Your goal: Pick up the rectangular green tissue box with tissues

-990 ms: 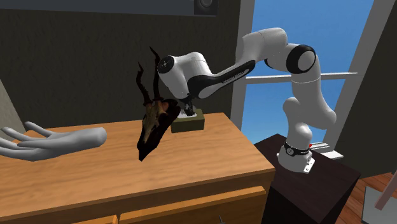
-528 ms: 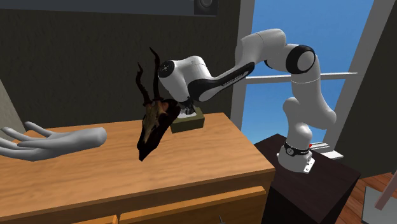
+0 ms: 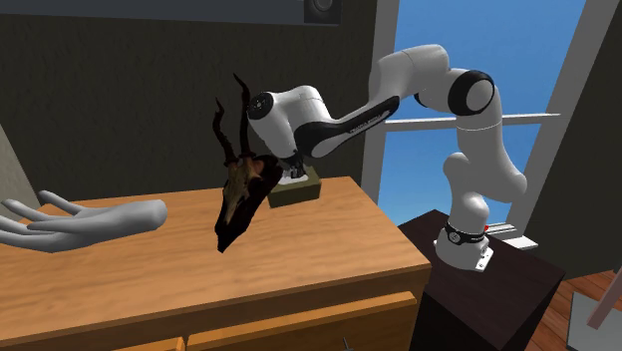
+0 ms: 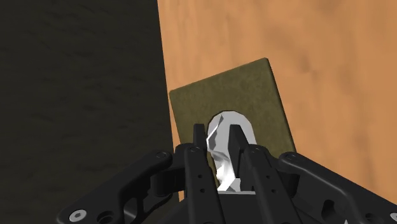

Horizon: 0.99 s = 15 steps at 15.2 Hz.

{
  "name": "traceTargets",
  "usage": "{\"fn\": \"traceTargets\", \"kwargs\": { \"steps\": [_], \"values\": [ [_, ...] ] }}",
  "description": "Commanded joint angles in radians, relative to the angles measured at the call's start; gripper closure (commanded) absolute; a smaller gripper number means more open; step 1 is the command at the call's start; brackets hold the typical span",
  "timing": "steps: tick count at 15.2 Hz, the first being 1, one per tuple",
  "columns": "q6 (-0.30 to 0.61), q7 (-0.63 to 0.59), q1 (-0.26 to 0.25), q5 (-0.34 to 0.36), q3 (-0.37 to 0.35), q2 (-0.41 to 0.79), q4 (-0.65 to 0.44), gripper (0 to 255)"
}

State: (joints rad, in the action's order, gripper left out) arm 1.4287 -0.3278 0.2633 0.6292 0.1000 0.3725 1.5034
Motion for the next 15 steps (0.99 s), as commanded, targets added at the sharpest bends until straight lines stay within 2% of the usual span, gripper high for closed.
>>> {"fn": "traceTargets", "kwargs": {
  "steps": [1,15],
  "values": [
    [-0.018,0.011,-0.002,0.003,0.001,-0.003,-0.021,255],
    [-0.142,0.099,-0.012,0.019,0.006,-0.004,-0.17,255]
  ]
}}
